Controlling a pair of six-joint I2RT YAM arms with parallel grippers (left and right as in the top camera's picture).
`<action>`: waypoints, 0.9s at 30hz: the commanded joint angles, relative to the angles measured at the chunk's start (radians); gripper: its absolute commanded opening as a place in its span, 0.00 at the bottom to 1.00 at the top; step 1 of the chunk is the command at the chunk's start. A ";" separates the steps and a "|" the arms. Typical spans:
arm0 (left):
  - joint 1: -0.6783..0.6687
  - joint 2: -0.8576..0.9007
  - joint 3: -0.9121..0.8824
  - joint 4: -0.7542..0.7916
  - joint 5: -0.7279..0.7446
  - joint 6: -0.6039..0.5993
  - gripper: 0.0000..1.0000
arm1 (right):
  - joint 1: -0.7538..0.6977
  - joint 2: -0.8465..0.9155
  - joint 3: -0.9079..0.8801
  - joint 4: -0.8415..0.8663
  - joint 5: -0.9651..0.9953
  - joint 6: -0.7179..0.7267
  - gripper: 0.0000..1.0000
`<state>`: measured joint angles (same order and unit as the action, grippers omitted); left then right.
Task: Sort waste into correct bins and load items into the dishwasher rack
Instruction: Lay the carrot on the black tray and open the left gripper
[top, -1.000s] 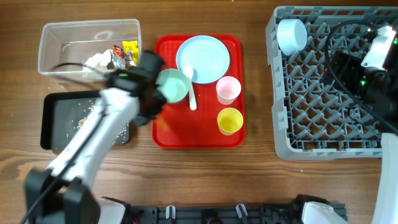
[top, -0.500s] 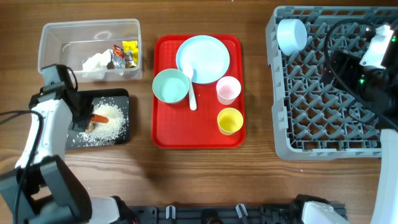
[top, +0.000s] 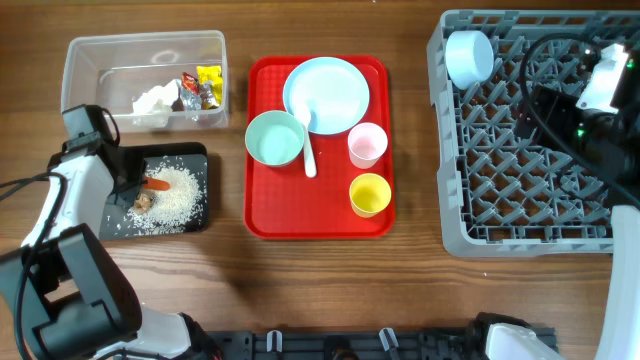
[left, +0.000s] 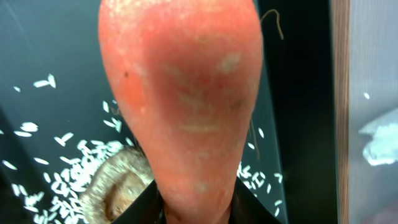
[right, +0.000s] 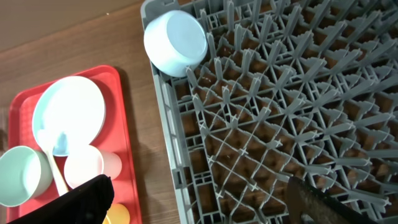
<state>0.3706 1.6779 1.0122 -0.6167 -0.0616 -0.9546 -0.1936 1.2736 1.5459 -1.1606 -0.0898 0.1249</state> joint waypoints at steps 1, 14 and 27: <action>0.025 -0.011 -0.003 0.004 -0.002 0.043 0.28 | -0.004 0.032 -0.002 -0.006 -0.015 -0.020 0.91; 0.025 -0.204 0.017 -0.003 0.012 0.163 0.45 | -0.004 0.053 -0.002 -0.005 -0.015 -0.021 0.91; -0.009 -0.301 0.074 -0.035 0.088 0.279 0.43 | -0.004 0.053 -0.002 -0.004 -0.016 -0.021 0.91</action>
<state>0.3882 1.4670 1.0256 -0.6331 -0.0158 -0.7498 -0.1936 1.3148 1.5455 -1.1667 -0.0898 0.1249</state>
